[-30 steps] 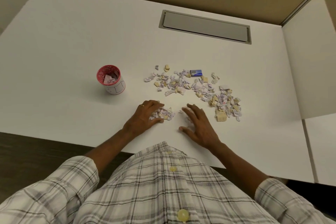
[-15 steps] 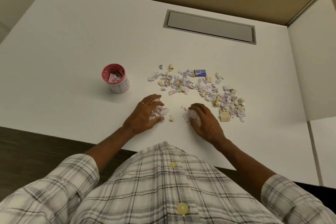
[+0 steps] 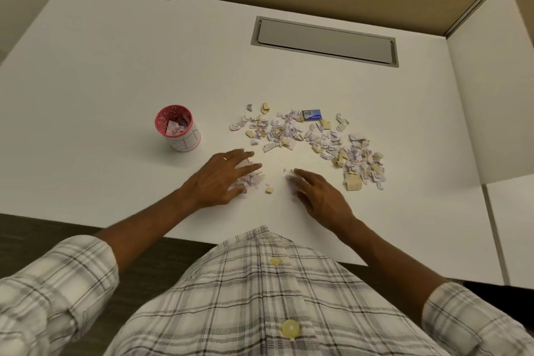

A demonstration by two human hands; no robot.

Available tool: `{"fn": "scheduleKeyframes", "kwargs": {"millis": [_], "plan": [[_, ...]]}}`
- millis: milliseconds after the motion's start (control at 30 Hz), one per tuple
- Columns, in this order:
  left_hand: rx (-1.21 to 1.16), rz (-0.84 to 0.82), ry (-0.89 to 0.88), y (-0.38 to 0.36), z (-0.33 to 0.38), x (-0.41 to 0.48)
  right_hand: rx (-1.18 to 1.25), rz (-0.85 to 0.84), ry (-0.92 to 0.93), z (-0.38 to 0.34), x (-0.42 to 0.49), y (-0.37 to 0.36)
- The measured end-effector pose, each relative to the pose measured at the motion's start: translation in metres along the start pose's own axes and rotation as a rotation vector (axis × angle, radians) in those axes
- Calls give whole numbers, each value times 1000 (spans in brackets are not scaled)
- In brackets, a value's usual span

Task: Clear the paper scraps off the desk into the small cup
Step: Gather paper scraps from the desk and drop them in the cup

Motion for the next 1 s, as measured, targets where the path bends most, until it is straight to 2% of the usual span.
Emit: {"fn": "scheduleKeyframes", "kwargs": {"millis": [133,233,467,700,1000], "plan": [[-116,-27,57,3,1,-1,-47,-168,9,3,-10,-4],[-138,-60,69,-2,8,5,-91,-187,-1,3,-6,-7],[-265,7,78,-10,10,8,-108,-85,-28,0,9,-5],[-238,97,93,-7,14,10,-92,-11,2,-3,22,10],[-540,334,273,18,19,7,54,101,-48,-14,46,36]]}}
Point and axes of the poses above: each hand's wrist, its own x-axis towards the middle knuckle, its own y-axis out of the back of the hand, z = x × y, the point moved 3 cm from there along x, towards the middle knuckle, and after that the axes turned 12 degrees about -z, right-handed, at the moved point
